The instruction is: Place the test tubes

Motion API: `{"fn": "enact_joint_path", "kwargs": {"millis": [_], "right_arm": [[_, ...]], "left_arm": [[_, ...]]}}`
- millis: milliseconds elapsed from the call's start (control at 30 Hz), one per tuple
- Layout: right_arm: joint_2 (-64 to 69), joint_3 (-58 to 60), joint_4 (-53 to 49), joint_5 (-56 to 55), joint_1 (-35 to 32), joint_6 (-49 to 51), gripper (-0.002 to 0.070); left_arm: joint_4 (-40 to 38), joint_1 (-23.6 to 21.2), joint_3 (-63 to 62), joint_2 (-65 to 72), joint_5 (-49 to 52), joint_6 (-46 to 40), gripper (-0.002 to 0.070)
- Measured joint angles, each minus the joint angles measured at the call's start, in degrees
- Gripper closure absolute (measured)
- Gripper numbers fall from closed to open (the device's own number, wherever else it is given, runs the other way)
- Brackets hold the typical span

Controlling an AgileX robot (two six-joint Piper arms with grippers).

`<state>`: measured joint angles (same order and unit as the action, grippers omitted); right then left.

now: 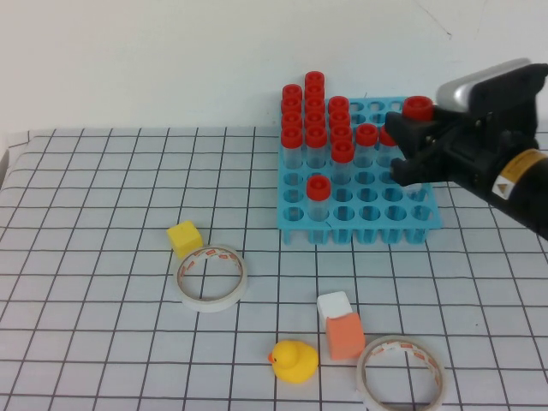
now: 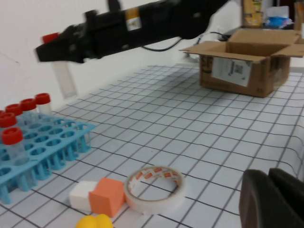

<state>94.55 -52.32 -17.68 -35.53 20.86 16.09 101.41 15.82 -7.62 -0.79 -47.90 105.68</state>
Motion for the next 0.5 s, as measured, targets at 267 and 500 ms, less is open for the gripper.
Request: {"fn": "enact_joint_path", "kwargs": {"millis": [267,500], "right_arm": [[7.9,-6.5,6.5,-0.9,0.0,-7.8,0.0411],[14.5,-10.7,7.1,-7.9,0.0,-6.3,0.0411]], "left_arm": [[0.0,0.0,0.0,0.0,-1.3,0.0,0.0675],[0.0,0.0,0.0,0.0,-1.3,0.0,0.0675]]}}
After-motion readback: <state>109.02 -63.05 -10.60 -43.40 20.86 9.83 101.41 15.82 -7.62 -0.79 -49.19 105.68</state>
